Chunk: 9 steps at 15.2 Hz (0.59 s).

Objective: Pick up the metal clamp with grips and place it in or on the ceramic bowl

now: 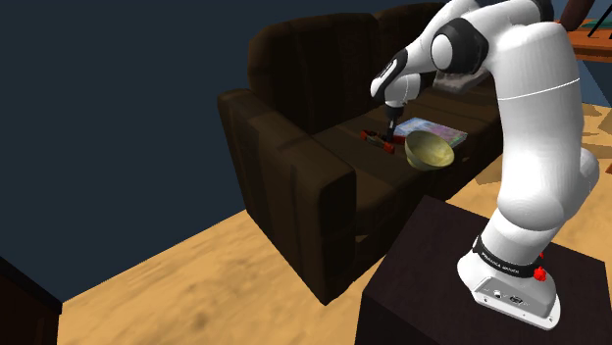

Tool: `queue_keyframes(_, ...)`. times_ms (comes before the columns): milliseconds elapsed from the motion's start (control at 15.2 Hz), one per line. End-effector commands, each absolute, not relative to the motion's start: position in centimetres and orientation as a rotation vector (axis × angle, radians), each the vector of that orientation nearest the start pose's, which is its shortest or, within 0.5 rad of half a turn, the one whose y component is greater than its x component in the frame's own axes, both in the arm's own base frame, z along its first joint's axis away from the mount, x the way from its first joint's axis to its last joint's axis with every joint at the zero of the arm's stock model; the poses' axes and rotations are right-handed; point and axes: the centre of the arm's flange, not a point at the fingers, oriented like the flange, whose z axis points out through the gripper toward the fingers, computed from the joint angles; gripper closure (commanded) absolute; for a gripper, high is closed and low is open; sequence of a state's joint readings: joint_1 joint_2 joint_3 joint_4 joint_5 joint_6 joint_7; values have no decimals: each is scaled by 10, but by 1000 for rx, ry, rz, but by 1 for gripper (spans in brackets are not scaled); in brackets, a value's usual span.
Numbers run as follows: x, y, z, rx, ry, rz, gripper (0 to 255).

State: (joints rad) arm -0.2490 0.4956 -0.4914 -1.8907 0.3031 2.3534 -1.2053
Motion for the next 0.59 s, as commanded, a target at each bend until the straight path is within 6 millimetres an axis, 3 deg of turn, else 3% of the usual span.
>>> queue_keyframes(0,484,-412,280,-3143,-489,-28,255)
queue_keyframes(528,484,-412,322,-3143,-489,-28,255)
